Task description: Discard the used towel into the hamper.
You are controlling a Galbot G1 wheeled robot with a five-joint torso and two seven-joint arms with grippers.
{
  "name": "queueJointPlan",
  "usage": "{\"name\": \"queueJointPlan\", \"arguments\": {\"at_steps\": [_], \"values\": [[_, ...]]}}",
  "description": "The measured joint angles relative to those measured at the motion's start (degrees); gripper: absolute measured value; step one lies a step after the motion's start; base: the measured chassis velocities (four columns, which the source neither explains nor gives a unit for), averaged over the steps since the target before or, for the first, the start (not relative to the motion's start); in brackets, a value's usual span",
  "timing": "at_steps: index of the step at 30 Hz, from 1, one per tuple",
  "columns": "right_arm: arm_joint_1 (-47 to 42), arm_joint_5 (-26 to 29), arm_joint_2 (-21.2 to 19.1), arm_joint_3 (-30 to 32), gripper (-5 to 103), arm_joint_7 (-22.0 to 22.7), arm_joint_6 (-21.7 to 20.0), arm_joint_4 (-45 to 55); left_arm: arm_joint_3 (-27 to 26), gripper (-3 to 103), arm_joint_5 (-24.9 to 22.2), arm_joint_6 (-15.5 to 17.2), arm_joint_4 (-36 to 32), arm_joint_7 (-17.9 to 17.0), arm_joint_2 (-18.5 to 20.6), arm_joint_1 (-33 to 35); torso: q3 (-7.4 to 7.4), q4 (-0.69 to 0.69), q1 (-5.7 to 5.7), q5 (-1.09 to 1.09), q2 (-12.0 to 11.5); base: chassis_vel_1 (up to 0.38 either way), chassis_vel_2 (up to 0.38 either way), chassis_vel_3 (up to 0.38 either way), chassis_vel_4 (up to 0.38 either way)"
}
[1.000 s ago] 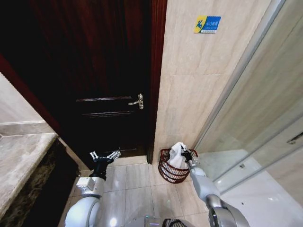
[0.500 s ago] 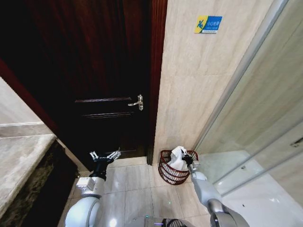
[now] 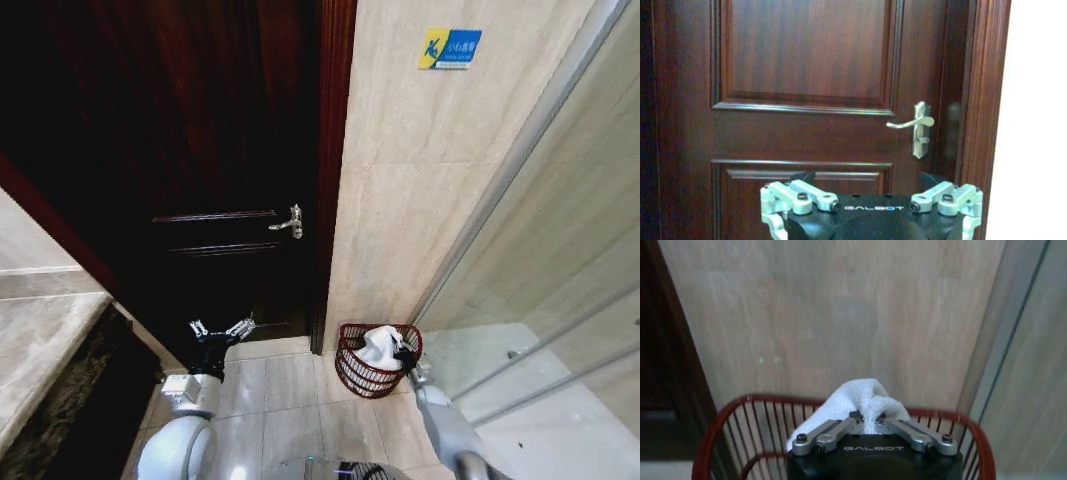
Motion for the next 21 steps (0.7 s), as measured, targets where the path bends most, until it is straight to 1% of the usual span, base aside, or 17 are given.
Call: {"name": "queueJointPlan", "arguments": {"at_steps": [1,2,4,6,7,9,10,11,14,15,17,18,19,21], "values": [[0.7,-0.2,-0.3,-0.1,4,-0.5,-2.4,-0.3,0.0,100,0.0,0.0,0.0,0.0,0.0,0.0,0.00,0.01,0.00,0.00,0.0,0.000,0.000,0.000,0.000],[0.7,-0.2,-0.3,-0.1,4,-0.5,-2.4,-0.3,0.0,100,0.0,0.0,0.0,0.0,0.0,0.0,0.00,0.01,0.00,0.00,0.0,0.000,0.000,0.000,0.000],[2.7,-1.6,-0.9,-0.2,4,-1.0,-5.1,-1.7,0.0,100,0.0,0.0,0.0,0.0,0.0,0.0,0.00,0.01,0.00,0.00,0.0,0.000,0.000,0.000,0.000],[5.0,-2.8,-1.5,-0.5,4,-1.7,-8.7,-2.7,0.0,100,0.0,0.0,0.0,0.0,0.0,0.0,0.00,0.02,0.01,-0.02,0.0,0.000,0.000,0.000,0.000],[5.0,-2.8,-1.5,-0.5,4,-1.7,-8.7,-2.7,0.0,100,0.0,0.0,0.0,0.0,0.0,0.0,0.00,0.02,0.01,-0.02,0.0,0.000,0.000,0.000,0.000],[7.2,-4.0,-1.7,-1.1,4,-2.8,-12.8,-3.6,0.0,100,0.0,0.0,0.0,0.0,0.0,0.0,0.00,0.01,0.01,-0.02,0.0,0.000,0.000,0.000,0.000],[8.6,-5.5,-1.4,-1.2,4,-3.2,-14.8,-4.6,0.0,100,0.0,0.0,0.0,0.0,0.0,0.0,0.00,0.02,0.01,-0.03,0.0,0.000,0.000,0.000,0.000],[8.6,-5.5,-1.4,-1.2,4,-3.2,-14.8,-4.6,0.0,100,0.0,0.0,0.0,0.0,0.0,0.0,0.00,0.02,0.01,-0.03,0.0,0.000,0.000,0.000,0.000],[12.2,-10.5,0.6,0.4,4,-3.6,-17.1,-9.6,0.0,100,0.0,0.0,0.0,0.0,0.0,0.0,0.01,0.01,0.01,-0.02,0.0,0.000,0.000,0.000,0.000],[12.2,-10.5,0.6,0.4,4,-3.6,-17.1,-9.6,0.0,100,0.0,0.0,0.0,0.0,0.0,0.0,0.01,0.01,0.01,-0.02,0.0,0.000,0.000,0.000,0.000],[14.4,-13.2,2.7,2.0,4,-3.6,-18.1,-12.5,0.0,100,0.0,0.0,0.0,0.0,0.0,0.0,0.01,0.01,0.02,-0.02,0.0,0.000,0.000,0.000,0.000],[15.1,-13.6,4.0,2.2,4,-3.4,-18.7,-13.2,0.0,100,0.0,0.0,0.0,0.0,0.0,0.0,0.01,0.02,0.02,-0.02,0.0,0.000,0.000,0.000,0.000],[15.1,-13.6,4.0,2.2,4,-3.4,-18.7,-13.2,0.0,100,0.0,0.0,0.0,0.0,0.0,0.0,0.01,0.02,0.02,-0.02,0.0,0.000,0.000,0.000,0.000],[15.8,-13.8,6.1,1.5,4,-2.4,-19.6,-13.4,0.0,100,0.0,0.0,0.0,0.0,0.0,0.0,0.01,0.03,0.02,-0.01,0.0,0.000,0.000,0.000,0.000]]}}
